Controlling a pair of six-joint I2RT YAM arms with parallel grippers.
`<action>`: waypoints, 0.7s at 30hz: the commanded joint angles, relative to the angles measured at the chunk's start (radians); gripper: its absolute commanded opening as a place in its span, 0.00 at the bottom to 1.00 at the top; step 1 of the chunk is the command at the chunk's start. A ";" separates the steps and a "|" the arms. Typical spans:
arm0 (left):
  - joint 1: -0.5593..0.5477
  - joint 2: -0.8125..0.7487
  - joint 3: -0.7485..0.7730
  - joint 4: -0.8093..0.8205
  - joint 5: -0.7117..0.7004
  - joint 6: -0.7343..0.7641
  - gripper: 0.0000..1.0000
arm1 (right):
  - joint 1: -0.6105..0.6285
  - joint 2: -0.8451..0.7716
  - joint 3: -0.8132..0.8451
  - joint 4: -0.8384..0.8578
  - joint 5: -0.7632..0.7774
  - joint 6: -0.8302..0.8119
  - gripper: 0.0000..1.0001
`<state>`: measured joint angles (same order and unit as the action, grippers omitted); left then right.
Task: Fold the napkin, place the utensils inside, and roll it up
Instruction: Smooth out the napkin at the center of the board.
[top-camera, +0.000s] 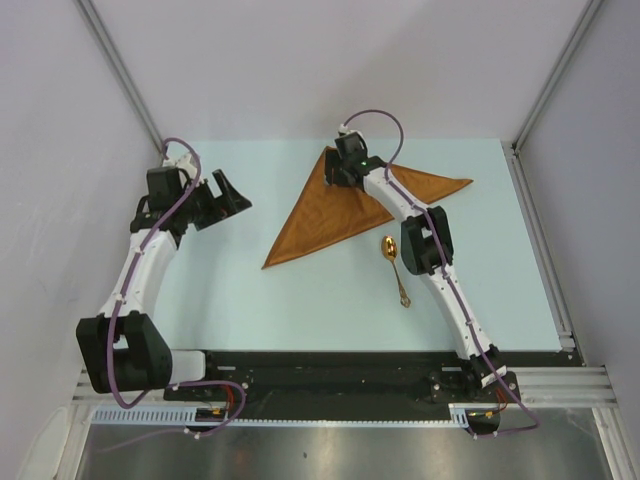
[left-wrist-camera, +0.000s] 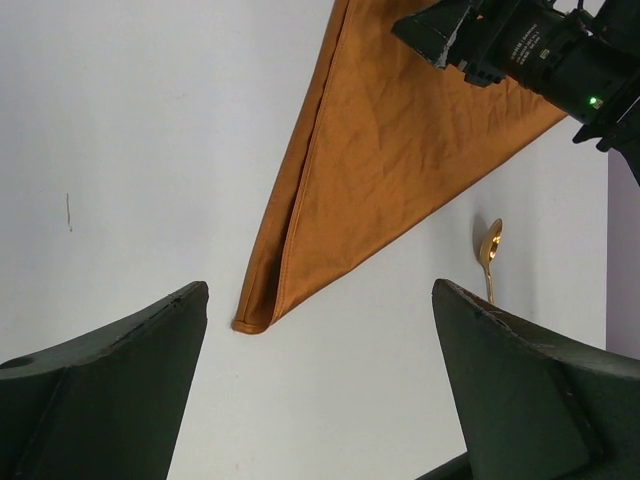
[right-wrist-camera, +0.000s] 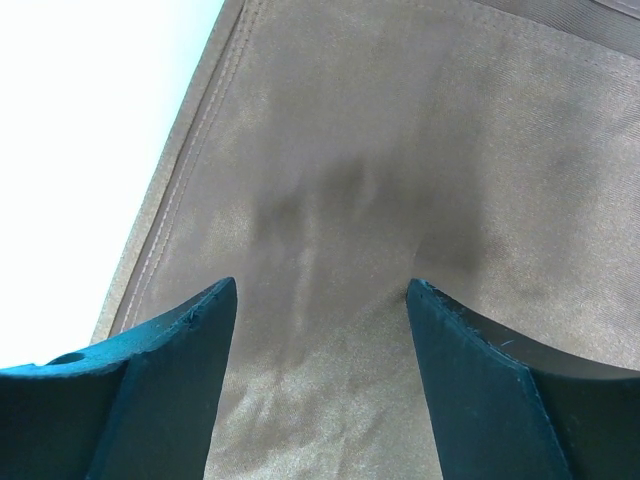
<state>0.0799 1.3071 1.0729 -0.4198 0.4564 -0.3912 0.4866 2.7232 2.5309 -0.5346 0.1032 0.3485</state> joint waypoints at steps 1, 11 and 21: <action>0.017 -0.017 -0.014 0.033 0.019 0.003 0.98 | -0.003 0.041 0.009 -0.019 -0.063 0.029 0.75; 0.021 -0.032 -0.028 0.050 0.021 -0.006 0.98 | 0.089 -0.278 -0.274 0.162 0.041 -0.203 0.77; 0.021 -0.037 -0.033 0.058 0.028 -0.008 0.99 | 0.165 -0.286 -0.314 -0.014 0.213 -0.233 0.77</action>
<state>0.0902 1.3041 1.0431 -0.3977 0.4568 -0.3923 0.6598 2.4664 2.2459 -0.4694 0.2413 0.1287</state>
